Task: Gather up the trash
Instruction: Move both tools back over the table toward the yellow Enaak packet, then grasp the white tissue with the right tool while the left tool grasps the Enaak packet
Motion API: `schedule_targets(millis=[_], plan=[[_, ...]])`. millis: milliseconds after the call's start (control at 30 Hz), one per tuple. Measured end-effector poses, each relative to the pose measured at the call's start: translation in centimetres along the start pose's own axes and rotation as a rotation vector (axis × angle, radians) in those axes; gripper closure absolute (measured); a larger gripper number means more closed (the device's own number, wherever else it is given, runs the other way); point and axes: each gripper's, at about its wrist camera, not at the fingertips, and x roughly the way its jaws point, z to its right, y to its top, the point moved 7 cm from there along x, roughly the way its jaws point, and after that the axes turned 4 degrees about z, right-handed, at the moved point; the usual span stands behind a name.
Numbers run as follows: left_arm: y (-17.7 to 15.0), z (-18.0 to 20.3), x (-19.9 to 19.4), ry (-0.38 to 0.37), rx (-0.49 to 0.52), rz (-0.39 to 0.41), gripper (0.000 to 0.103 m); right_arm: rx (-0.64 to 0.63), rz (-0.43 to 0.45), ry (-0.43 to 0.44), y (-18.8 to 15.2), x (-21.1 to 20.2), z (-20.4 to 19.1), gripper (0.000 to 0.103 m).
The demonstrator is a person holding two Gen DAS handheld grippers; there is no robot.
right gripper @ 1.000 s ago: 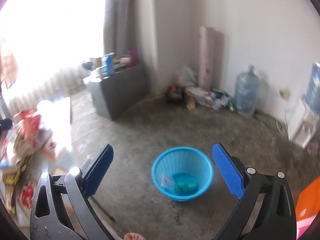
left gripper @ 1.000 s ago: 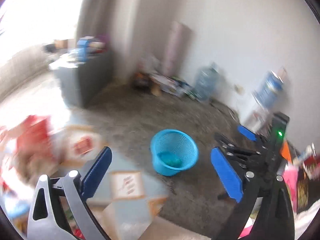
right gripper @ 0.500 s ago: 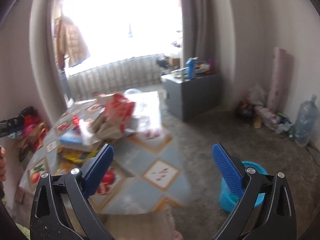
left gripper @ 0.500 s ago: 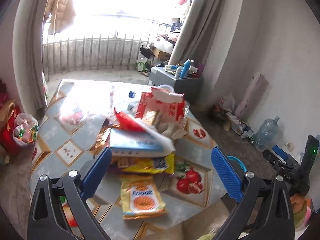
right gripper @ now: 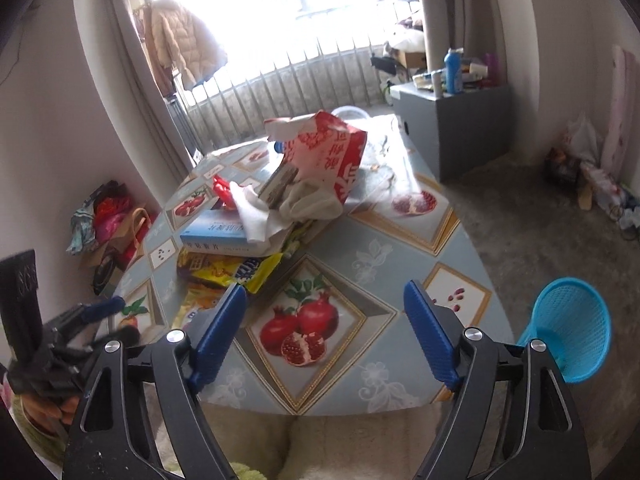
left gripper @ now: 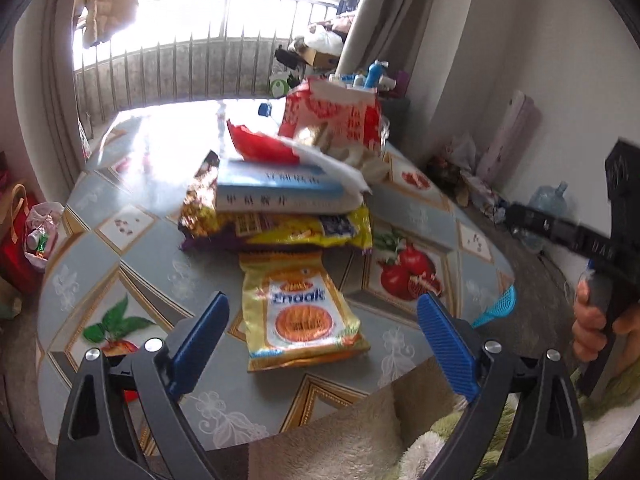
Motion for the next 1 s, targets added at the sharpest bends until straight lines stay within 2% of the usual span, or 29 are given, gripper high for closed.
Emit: schedule_targets(millis=[167, 300, 400, 467, 500, 700, 800, 867, 933, 1000], plan=[[-1.6, 0.3, 3.6, 0.056, 0.036, -0.055, 0.010, 0.003, -0.050, -0.004, -0.6, 1.8, -0.2, 0.027], [-2.0, 1.3, 5.1, 0.079, 0.119, -0.054, 0.010, 0.009, -0.083, -0.008, -1.0, 3.0, -0.1, 0.027], [-2.6, 1.4, 6.4, 0.125, 0.187, -0.079, 0.022, 0.007, -0.097, -0.016, -1.2, 3.6, 0.1, 0.028], [-3.3, 0.7, 7.4, 0.142, 0.179, -0.122, 0.036, 0.011, -0.106, -0.017, -1.4, 3.9, 0.3, 0.028], [-3.5, 0.5, 7.7, 0.136, 0.164, -0.131, 0.037, 0.013, -0.111, -0.017, -1.5, 4.2, 0.4, 0.028], [-3.1, -1.0, 7.4, 0.113, 0.094, -0.116, 0.057, 0.026, -0.138, -0.019, -2.0, 5.4, 0.8, 0.031], [-2.8, -1.0, 7.5, 0.072, 0.071, -0.117, 0.070, 0.036, -0.147, -0.010, -1.9, 5.8, 0.8, 0.034], [-2.8, -0.8, 7.6, 0.041, 0.054, -0.124, 0.087, 0.042, -0.150, 0.001, -1.7, 6.1, 0.7, 0.037], [-2.6, -0.9, 7.6, 0.022, 0.037, -0.128, 0.096, 0.041, -0.150, 0.014, -1.4, 6.3, 0.3, 0.040], [-2.6, -1.0, 7.5, 0.009, 0.023, -0.127, 0.097, 0.038, -0.146, 0.036, -0.9, 6.7, -0.3, 0.042]])
